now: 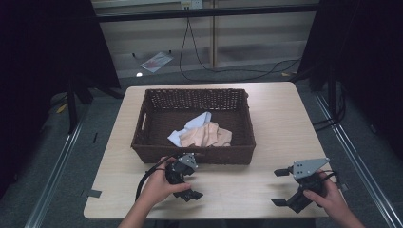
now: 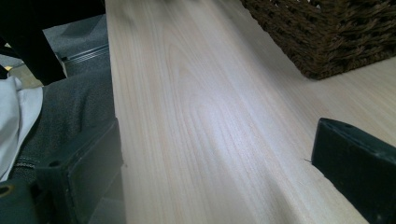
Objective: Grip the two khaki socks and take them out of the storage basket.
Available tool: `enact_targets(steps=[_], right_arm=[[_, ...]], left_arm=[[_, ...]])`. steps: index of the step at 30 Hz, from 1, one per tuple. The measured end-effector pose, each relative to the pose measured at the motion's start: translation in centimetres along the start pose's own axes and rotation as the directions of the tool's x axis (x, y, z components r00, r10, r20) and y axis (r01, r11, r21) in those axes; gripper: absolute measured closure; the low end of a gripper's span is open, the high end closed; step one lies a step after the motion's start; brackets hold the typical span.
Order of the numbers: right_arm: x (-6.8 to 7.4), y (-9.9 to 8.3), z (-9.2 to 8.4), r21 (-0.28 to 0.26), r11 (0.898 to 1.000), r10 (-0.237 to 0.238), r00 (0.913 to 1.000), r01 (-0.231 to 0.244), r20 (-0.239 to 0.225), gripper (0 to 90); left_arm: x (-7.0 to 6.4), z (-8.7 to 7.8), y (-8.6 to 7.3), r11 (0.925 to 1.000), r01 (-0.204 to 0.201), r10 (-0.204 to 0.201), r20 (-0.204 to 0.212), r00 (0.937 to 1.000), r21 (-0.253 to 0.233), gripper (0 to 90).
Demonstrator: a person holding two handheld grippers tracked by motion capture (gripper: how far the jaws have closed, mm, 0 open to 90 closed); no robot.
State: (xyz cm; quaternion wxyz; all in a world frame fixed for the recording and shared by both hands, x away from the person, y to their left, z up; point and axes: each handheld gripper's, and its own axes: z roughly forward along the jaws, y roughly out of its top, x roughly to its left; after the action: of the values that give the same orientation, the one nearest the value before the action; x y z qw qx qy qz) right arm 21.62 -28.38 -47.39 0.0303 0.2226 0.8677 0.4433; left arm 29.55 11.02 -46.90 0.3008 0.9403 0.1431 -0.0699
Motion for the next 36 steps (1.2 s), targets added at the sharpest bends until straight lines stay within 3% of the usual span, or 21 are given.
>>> enact_targets(steps=[3,4,10,18,22,30,36], right_arm=[[0.0,0.0,0.0,-0.002,1.000,0.001,1.0000,-0.001,0.003,1.3],[0.0,0.0,0.0,-0.002,1.000,0.002,1.0000,-0.002,0.000,1.3],[0.0,-0.1,0.0,0.000,1.000,0.002,1.0000,-0.002,0.001,1.3],[0.1,-0.1,0.0,0.000,1.000,0.006,1.0000,-0.006,0.001,1.3],[0.0,-0.1,0.0,-0.004,1.000,0.007,1.0000,-0.007,-0.004,1.3],[0.0,-0.2,0.0,-0.003,1.000,0.009,1.0000,-0.009,-0.003,1.3],[0.0,-0.2,0.0,-0.003,1.000,0.010,0.9999,-0.010,-0.003,1.3]], left_arm=[[0.1,-0.3,0.1,0.9997,0.016,-0.016,0.016,0.9997,-0.018,5.3],[0.3,-0.5,0.1,1.0000,0.005,-0.005,0.020,0.9998,-0.005,5.6],[0.3,-0.8,0.4,0.9988,0.044,-0.045,0.023,0.9987,0.021,6.3],[0.5,-1.7,1.0,0.9958,0.028,-0.032,0.047,0.9984,0.087,6.7],[0.6,-1.9,1.3,0.9946,0.055,-0.059,0.048,0.9971,0.088,6.8],[0.7,-2.7,2.0,0.9897,0.044,-0.054,0.070,0.9961,0.136,6.8],[0.8,-3.6,2.6,0.9894,0.045,-0.056,0.075,0.9956,0.138,6.7]])
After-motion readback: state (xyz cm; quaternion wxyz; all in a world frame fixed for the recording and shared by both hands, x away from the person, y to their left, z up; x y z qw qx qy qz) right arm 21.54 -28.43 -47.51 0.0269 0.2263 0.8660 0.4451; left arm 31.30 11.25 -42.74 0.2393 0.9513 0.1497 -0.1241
